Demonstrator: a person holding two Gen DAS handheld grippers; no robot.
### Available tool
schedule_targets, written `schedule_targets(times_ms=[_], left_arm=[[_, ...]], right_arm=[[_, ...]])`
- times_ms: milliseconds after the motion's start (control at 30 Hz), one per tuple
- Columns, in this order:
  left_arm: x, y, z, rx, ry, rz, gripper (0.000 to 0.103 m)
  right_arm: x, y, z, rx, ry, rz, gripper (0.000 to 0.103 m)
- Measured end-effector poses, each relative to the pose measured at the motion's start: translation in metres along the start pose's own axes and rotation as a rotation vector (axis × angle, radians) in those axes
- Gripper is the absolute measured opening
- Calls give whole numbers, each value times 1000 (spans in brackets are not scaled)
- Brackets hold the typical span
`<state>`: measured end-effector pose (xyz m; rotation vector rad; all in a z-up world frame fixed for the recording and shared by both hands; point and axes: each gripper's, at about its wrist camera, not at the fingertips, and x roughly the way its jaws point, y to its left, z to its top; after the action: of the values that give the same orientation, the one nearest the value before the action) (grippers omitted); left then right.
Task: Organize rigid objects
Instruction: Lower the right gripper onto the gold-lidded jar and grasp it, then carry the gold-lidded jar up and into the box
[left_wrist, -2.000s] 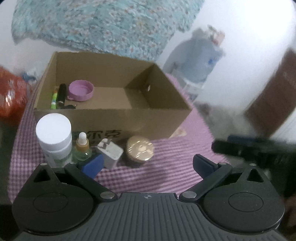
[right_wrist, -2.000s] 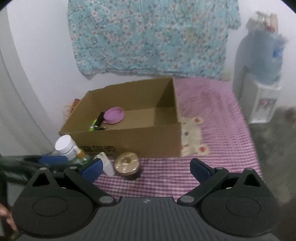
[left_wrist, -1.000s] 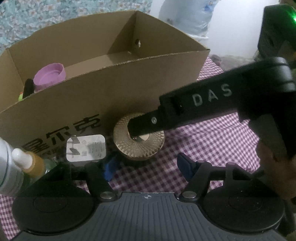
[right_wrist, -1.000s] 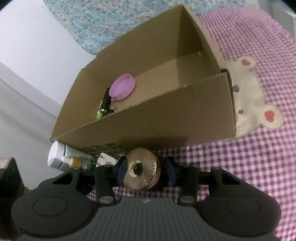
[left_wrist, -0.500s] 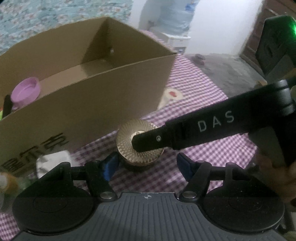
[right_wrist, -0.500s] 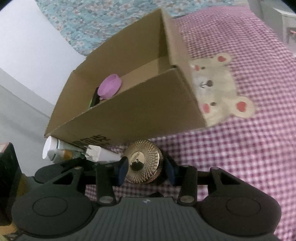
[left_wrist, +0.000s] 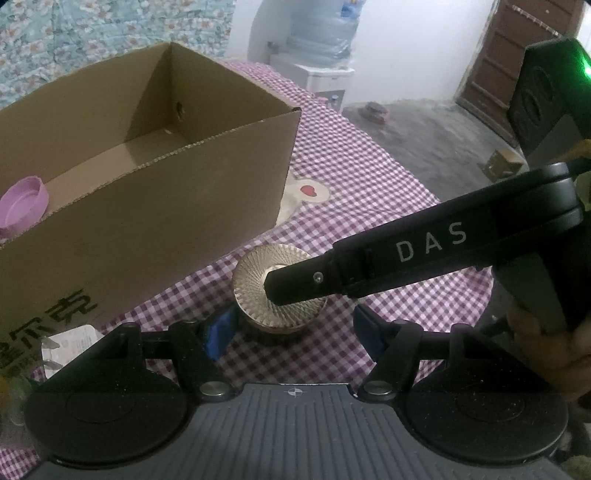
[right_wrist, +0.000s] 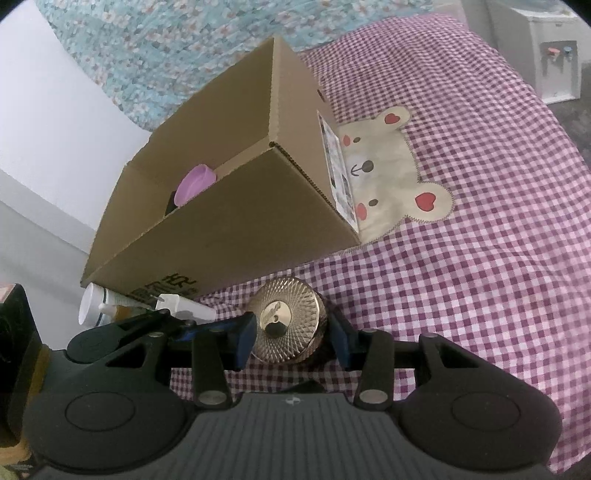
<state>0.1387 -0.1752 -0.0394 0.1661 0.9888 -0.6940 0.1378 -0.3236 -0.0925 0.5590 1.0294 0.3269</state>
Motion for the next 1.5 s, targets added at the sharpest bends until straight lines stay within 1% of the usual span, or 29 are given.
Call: schedule_targets(times_ms=[133,367,567,633,867,1067,1300,1500], left_arm=[[3,0,2,4,12,15,72],[15,1,7,19,42,14,71],[21,1,10,26,44,27,66],[21,1,10,28,43,37,61],[18,0,8,26,23,50,60],[11,-2,8,26,12,52,57],[-10,-10,7,22,-29,62,57],[-58,-17,17,23,-126,86,57]], right_arm=[[-1,0,2,12,-12,-1,47],[1,-7,4,36,-11,7,47],[8,-11,5,54,0,27,47],[11,-12,5,56,3,30,48],[11,-15,5,65,-1,46,47],[5,-10,-1,53,-9,36,46],[-12,1,-8,46,-28,44,46],[-48,33,-8,-20,-94,61,46]])
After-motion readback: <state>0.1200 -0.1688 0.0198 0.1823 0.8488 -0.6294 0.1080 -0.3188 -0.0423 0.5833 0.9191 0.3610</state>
